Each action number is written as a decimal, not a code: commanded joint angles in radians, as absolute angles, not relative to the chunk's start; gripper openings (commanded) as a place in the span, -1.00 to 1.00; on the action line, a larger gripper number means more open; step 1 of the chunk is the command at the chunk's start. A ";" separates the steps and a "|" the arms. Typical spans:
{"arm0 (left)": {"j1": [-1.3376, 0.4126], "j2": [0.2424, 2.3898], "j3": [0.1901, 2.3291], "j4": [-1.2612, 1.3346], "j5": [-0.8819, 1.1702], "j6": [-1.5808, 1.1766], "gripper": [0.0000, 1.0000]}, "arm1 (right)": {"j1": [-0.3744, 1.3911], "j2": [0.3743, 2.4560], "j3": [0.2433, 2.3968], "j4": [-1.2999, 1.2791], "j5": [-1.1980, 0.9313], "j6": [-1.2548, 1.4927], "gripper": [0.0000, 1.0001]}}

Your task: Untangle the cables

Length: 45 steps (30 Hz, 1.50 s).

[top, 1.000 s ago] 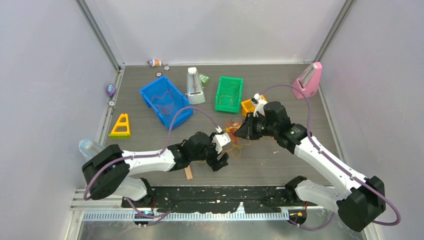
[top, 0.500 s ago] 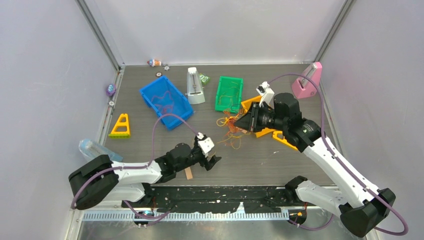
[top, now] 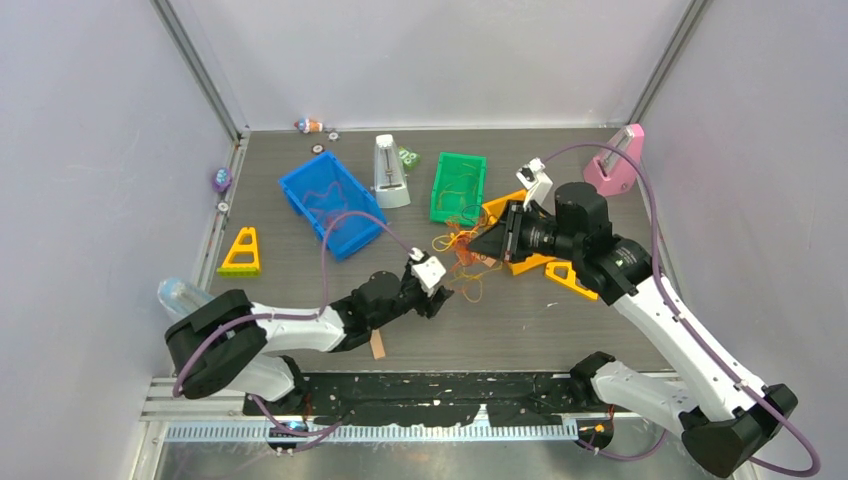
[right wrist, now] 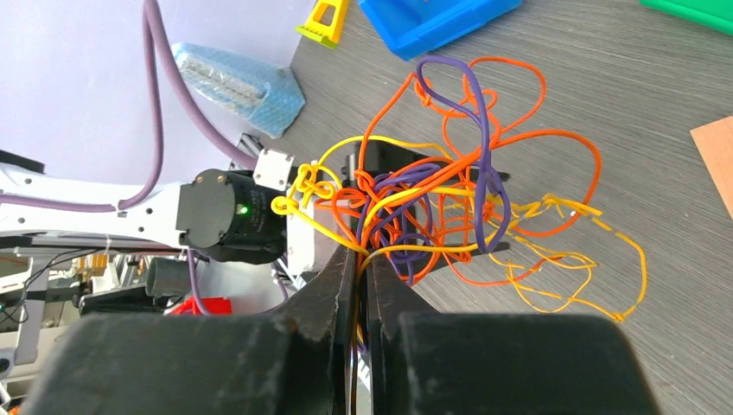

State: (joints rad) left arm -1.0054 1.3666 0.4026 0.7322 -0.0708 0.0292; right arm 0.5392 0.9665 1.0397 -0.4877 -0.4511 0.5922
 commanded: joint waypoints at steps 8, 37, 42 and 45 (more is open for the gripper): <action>-0.971 1.134 0.372 0.605 -0.428 -0.123 -1.00 | 0.481 0.822 1.015 -0.542 -0.180 0.641 -0.87; -0.684 0.614 0.735 -0.147 -0.032 -0.253 -1.00 | 0.727 0.974 0.672 -0.179 -0.208 0.255 0.99; -0.684 0.685 0.964 -0.286 0.079 -0.261 -1.00 | 0.786 1.121 0.681 0.082 -0.212 0.302 0.93; -0.684 0.744 1.095 -0.340 0.152 -0.287 -1.00 | 0.819 1.188 0.695 0.287 -0.218 0.315 0.99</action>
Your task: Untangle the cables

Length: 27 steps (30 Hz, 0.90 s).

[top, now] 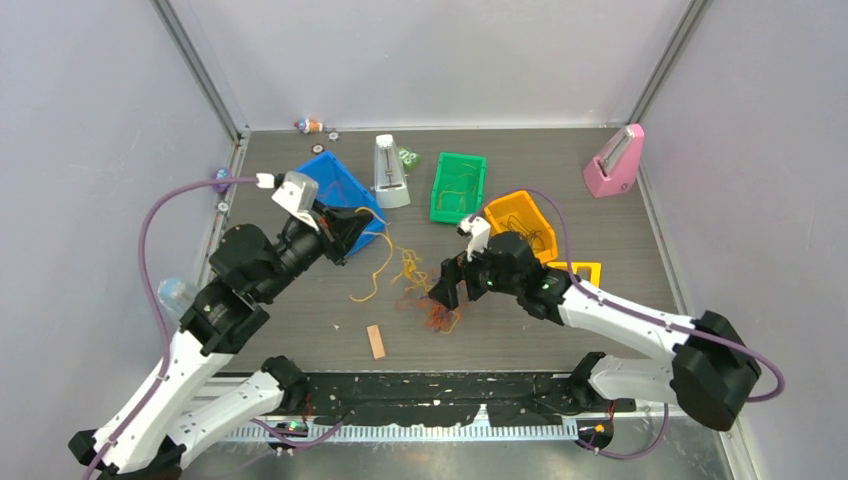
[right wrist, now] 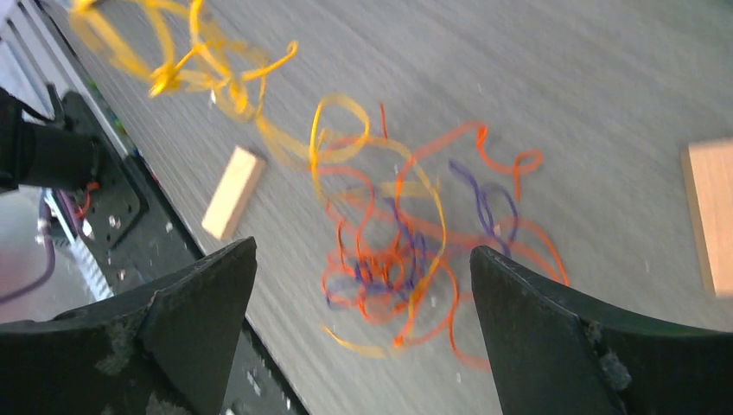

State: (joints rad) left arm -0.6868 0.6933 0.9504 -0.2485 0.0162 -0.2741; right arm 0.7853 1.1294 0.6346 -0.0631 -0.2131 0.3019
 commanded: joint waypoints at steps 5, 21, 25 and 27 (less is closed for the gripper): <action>-0.684 0.827 1.279 -0.346 0.215 -0.342 -1.00 | 0.906 1.367 0.748 0.463 -0.178 0.296 0.94; -0.620 1.041 1.925 -0.591 -0.182 -0.191 -1.00 | 0.928 1.271 0.518 0.195 0.232 0.546 0.19; -0.613 1.041 1.925 -0.571 -0.141 -0.190 -1.00 | 0.927 1.173 0.524 0.184 0.170 0.445 0.40; -0.613 1.049 1.923 -0.572 -0.123 -0.194 -1.00 | 0.926 1.122 0.553 0.189 0.138 0.383 0.64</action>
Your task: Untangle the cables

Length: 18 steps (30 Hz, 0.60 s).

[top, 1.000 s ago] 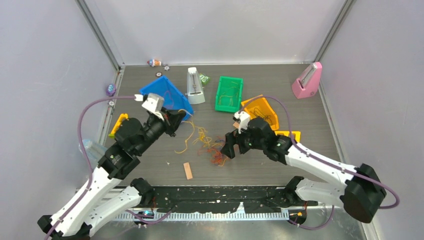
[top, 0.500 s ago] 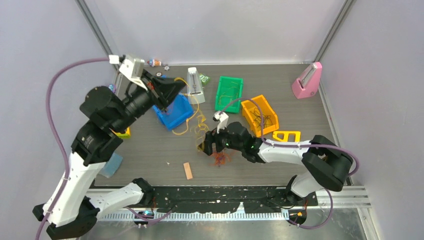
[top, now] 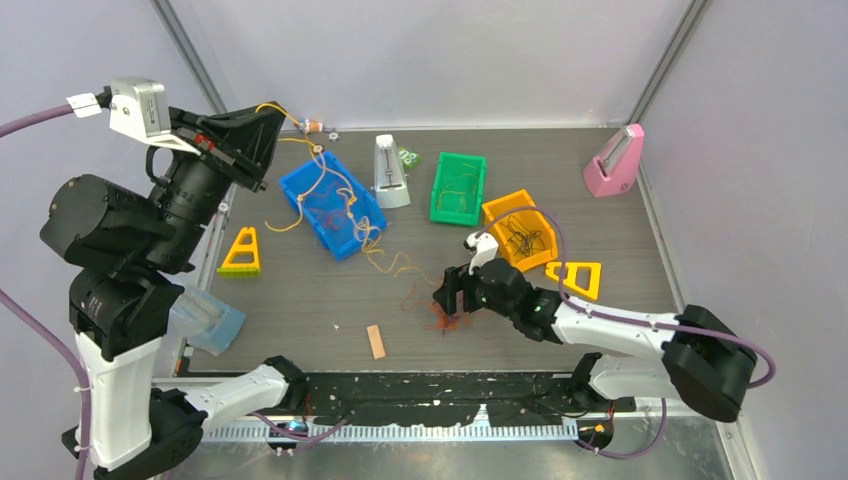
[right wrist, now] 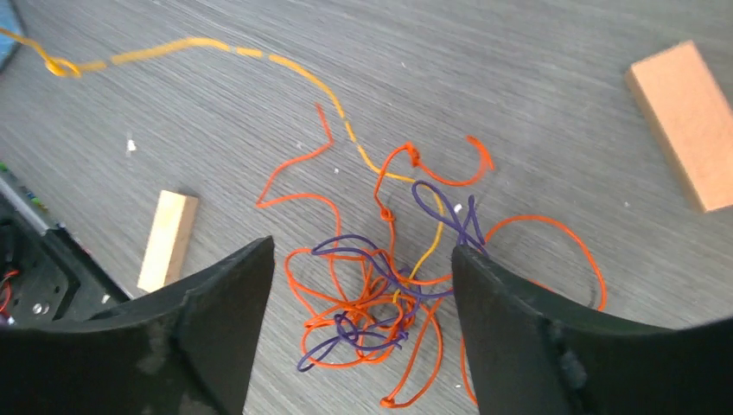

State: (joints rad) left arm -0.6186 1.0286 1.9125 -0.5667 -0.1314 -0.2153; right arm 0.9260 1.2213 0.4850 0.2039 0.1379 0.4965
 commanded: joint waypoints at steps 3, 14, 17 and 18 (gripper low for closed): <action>-0.613 1.064 1.936 -0.579 -0.112 -0.198 -1.00 | 0.926 1.080 0.649 0.120 0.127 0.312 0.92; -0.612 1.097 1.990 -0.578 -0.057 -0.225 -1.00 | 0.930 1.263 0.898 0.230 -0.303 0.045 0.99; -0.612 1.115 2.029 -0.590 -0.050 -0.210 -1.00 | 0.938 1.343 0.945 0.237 -0.339 0.018 0.98; -0.613 1.119 2.042 -0.598 -0.049 -0.205 -1.00 | 0.939 1.355 0.947 0.251 -0.337 0.017 0.97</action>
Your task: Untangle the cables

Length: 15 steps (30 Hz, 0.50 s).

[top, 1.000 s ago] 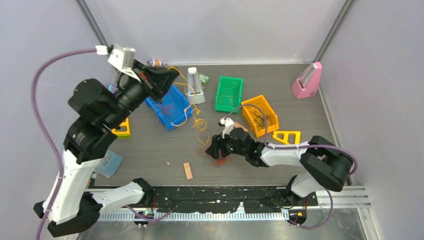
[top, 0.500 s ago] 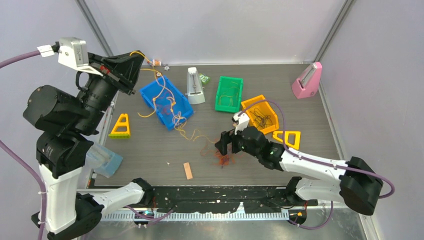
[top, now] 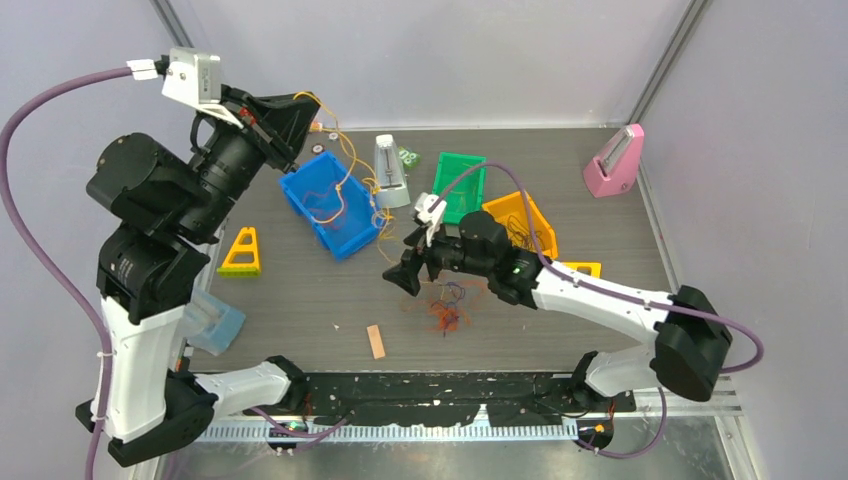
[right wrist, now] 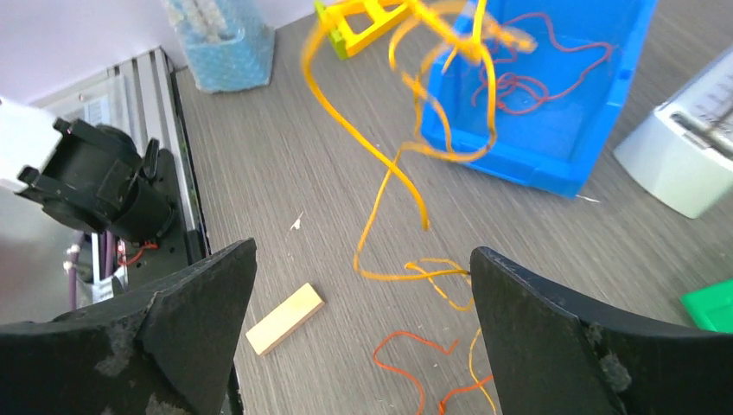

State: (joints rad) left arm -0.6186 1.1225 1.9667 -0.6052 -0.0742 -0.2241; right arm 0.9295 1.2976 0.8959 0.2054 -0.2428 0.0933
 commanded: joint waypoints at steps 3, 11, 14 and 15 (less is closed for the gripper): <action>-0.612 1.123 2.065 -0.608 -0.066 -0.193 -1.00 | 0.942 1.399 0.951 0.277 -0.260 0.048 0.77; -0.605 1.092 2.064 -0.618 -0.258 -0.105 -1.00 | 0.939 1.285 0.695 0.354 0.005 0.261 -0.89; -0.595 1.075 2.058 -0.621 -0.327 -0.071 -1.00 | 0.925 1.201 0.572 0.231 0.171 0.417 -0.89; -0.594 1.069 2.050 -0.617 -0.343 -0.062 -1.00 | 0.921 1.187 0.555 0.125 0.205 0.465 -0.89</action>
